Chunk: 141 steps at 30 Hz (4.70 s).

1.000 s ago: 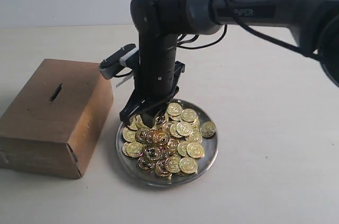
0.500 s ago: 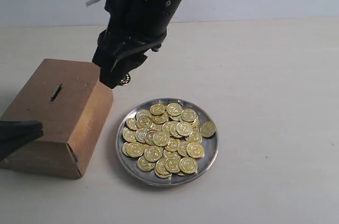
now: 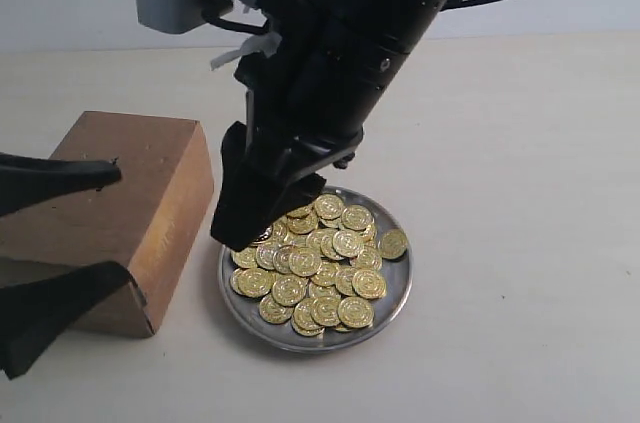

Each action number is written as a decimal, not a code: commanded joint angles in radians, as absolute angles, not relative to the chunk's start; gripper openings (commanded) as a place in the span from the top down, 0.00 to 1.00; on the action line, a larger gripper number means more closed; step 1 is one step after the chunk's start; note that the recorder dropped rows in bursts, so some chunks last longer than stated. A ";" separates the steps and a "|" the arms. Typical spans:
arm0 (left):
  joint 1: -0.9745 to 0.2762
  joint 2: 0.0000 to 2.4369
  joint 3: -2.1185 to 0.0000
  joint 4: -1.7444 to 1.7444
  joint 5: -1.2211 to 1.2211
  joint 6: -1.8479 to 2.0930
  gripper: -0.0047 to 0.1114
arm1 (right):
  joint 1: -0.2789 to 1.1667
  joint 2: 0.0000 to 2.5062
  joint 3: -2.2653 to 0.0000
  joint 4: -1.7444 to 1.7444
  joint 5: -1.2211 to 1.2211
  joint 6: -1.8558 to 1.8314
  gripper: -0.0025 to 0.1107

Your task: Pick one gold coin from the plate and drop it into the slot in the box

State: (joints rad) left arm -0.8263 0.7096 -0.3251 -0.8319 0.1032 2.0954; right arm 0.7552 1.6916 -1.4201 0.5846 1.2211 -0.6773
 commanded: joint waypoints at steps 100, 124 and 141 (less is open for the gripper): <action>-0.209 1.611 -1.072 -0.291 0.861 0.208 0.96 | 0.849 1.082 -1.151 -0.271 1.108 0.160 0.98; -0.209 1.163 -0.934 -0.533 0.580 0.451 0.96 | 0.849 0.807 -1.023 -0.674 0.648 0.625 0.98; -0.209 0.137 -0.179 -0.939 0.292 0.658 0.96 | 0.849 0.241 -0.157 -0.706 -0.042 0.660 0.98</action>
